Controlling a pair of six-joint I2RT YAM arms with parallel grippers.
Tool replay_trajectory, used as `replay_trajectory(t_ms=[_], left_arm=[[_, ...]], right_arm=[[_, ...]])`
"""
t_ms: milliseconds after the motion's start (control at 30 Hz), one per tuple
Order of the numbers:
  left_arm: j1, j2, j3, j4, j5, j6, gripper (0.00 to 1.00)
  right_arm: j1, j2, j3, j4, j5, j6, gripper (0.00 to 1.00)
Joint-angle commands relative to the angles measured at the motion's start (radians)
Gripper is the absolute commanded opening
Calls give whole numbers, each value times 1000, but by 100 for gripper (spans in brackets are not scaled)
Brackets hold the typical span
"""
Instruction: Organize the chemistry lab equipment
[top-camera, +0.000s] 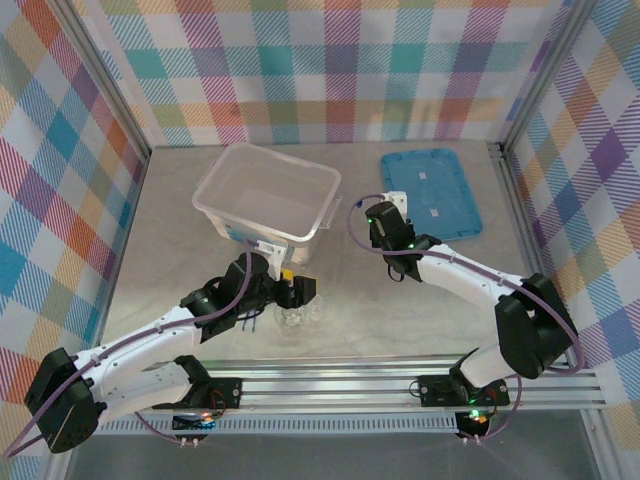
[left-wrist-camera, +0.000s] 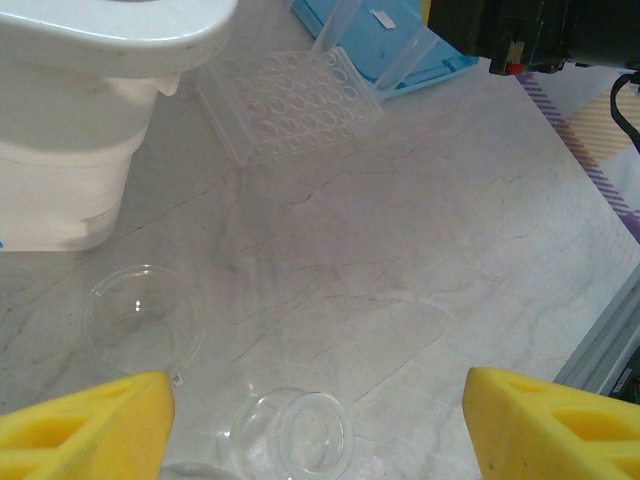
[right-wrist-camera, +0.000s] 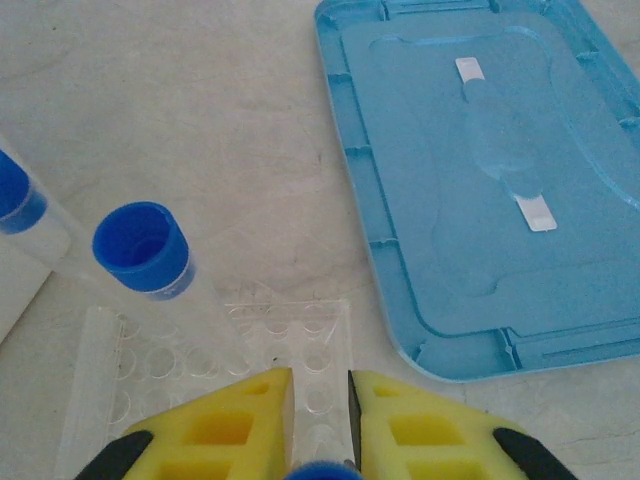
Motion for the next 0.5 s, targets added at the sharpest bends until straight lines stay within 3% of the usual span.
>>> replay_trajectory(t_ms=[0, 467], left_arm=[[11, -12, -16, -2, 7, -6, 76], [14, -29, -14, -12, 3, -2, 76]], right_arm=[[5, 13, -6, 8, 17, 19, 22], [2, -5, 16, -16, 20, 4, 31]])
